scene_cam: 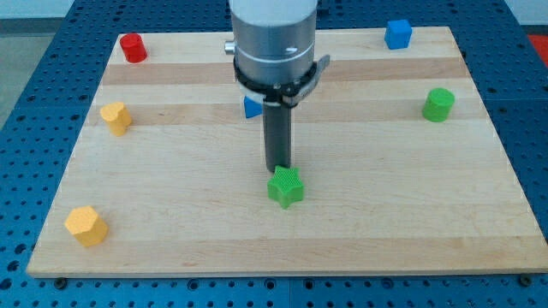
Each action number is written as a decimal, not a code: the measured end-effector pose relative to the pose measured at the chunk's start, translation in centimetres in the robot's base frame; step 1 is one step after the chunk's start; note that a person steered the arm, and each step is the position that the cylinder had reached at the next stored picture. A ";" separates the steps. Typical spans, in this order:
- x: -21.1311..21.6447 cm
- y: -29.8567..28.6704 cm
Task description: Push the green star to the bottom center
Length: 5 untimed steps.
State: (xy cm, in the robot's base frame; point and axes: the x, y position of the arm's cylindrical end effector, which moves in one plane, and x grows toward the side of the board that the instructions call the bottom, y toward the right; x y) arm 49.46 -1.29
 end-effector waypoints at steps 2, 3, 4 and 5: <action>1.5 0.0; 2.3 0.2; 5.0 0.2; 5.3 0.2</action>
